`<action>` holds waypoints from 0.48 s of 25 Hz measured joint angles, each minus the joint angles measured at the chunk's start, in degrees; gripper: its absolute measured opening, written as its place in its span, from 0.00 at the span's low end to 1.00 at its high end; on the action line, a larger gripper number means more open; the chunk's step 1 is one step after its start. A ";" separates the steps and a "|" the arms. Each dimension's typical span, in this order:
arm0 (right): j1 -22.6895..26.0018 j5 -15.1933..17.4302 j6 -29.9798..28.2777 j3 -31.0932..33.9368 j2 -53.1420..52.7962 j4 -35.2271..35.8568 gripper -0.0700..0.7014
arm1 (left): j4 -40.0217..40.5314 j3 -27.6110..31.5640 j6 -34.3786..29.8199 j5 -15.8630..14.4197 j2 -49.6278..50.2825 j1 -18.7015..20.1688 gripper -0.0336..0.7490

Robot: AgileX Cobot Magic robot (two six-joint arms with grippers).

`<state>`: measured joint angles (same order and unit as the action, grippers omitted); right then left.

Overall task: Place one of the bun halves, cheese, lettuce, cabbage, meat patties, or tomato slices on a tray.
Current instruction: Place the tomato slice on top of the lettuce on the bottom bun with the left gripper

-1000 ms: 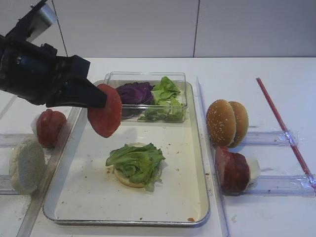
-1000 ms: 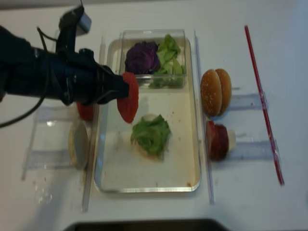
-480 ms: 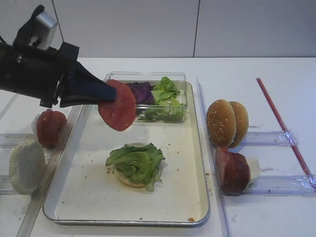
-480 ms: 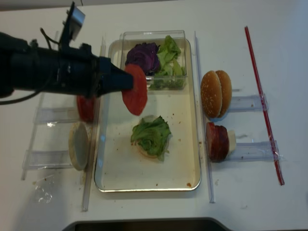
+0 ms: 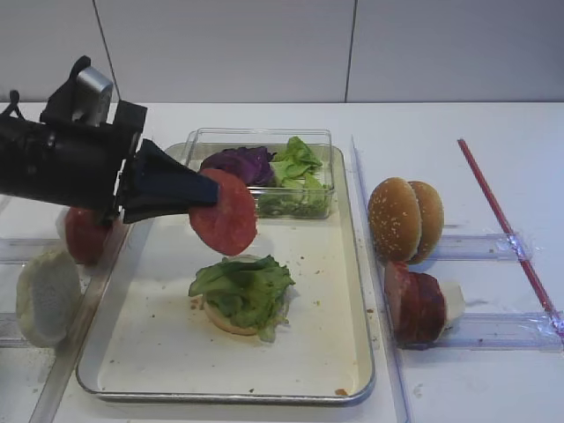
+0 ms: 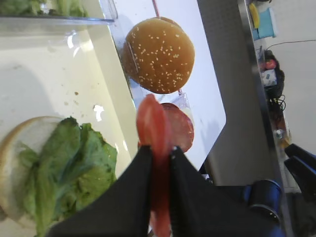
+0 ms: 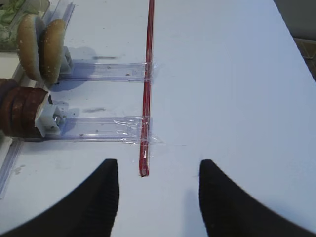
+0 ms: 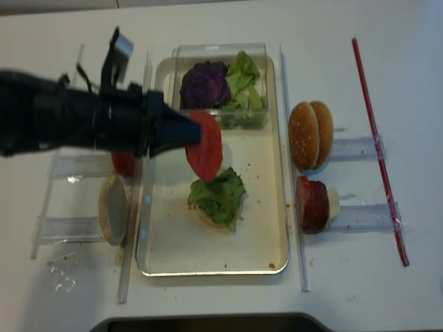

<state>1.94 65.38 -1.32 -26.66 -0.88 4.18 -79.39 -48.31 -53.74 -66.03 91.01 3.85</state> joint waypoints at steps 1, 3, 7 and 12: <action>0.00 0.00 0.00 0.00 0.00 0.00 0.60 | -1.39 1.16 -0.85 0.00 0.00 0.00 0.09; 0.00 0.00 0.00 0.00 0.00 0.00 0.60 | -3.08 2.86 -1.65 0.00 0.00 0.00 0.09; 0.00 0.00 0.00 0.00 0.00 0.00 0.60 | -3.83 3.91 -2.05 -0.09 0.66 0.00 0.09; 0.00 0.00 0.00 0.00 0.00 0.00 0.60 | -4.06 3.91 -1.14 -0.22 3.00 0.00 0.09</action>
<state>1.94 65.38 -1.32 -26.66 -0.88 4.18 -83.45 -44.40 -54.88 -66.25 94.00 3.85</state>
